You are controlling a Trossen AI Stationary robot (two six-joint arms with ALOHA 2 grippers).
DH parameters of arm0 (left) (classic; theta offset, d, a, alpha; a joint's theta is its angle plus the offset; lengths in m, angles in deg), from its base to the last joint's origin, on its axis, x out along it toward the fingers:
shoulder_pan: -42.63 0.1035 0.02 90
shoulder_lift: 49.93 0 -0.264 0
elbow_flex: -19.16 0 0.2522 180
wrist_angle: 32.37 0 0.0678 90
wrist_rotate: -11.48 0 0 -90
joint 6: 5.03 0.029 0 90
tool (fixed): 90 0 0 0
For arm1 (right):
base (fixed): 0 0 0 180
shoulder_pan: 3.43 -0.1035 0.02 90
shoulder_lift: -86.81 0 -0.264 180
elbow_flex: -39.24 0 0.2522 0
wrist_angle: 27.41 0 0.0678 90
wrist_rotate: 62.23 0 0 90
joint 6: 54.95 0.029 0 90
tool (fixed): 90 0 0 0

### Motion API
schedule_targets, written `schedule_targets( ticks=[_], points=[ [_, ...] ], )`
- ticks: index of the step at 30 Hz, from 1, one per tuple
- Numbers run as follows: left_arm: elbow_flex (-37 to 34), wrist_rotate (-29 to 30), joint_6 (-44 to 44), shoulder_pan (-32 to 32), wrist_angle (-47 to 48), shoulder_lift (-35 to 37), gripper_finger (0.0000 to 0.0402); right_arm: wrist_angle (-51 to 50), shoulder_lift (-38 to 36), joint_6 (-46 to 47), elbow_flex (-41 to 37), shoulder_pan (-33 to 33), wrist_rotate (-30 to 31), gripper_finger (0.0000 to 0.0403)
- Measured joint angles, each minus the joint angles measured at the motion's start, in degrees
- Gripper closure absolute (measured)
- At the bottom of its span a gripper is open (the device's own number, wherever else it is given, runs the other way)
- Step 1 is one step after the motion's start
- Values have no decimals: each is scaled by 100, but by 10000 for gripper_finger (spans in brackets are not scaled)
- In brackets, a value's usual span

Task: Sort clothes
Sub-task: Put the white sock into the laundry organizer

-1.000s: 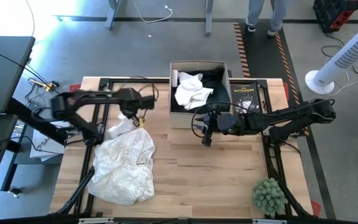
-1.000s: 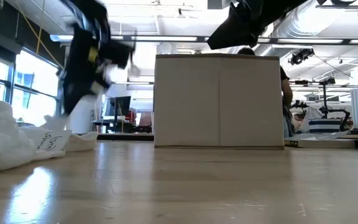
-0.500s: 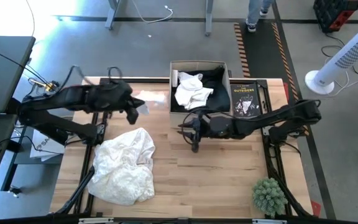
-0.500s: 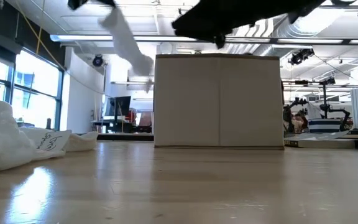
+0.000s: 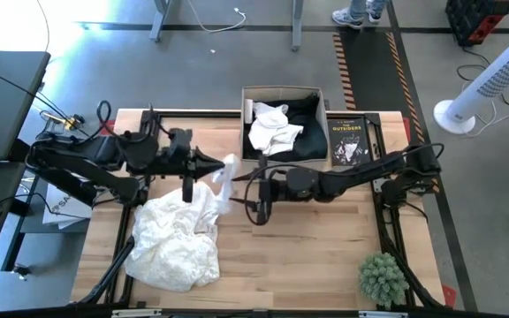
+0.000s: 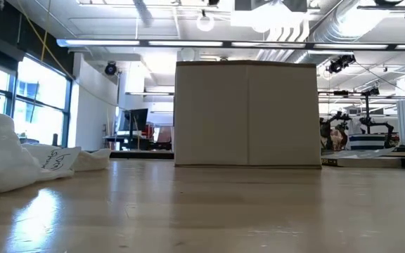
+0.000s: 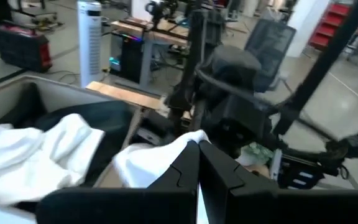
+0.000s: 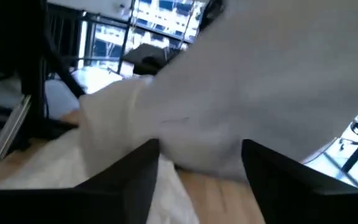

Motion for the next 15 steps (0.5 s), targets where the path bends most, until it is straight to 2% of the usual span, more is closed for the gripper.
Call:
schedule_targets(
  ticks=[5,9,12,15],
  points=[
    [0,-30,8,-167,-202,-283,401,-16,120,247,435,5,846,136],
    [0,-130,10,-260,-288,-534,401,-42,124,248,596,86,810,138],
    [-2,-398,10,-264,-370,-698,401,-46,124,276,625,116,756,161],
    [-2,-540,10,-271,-395,-764,401,-185,124,243,625,145,756,222]
  ],
)
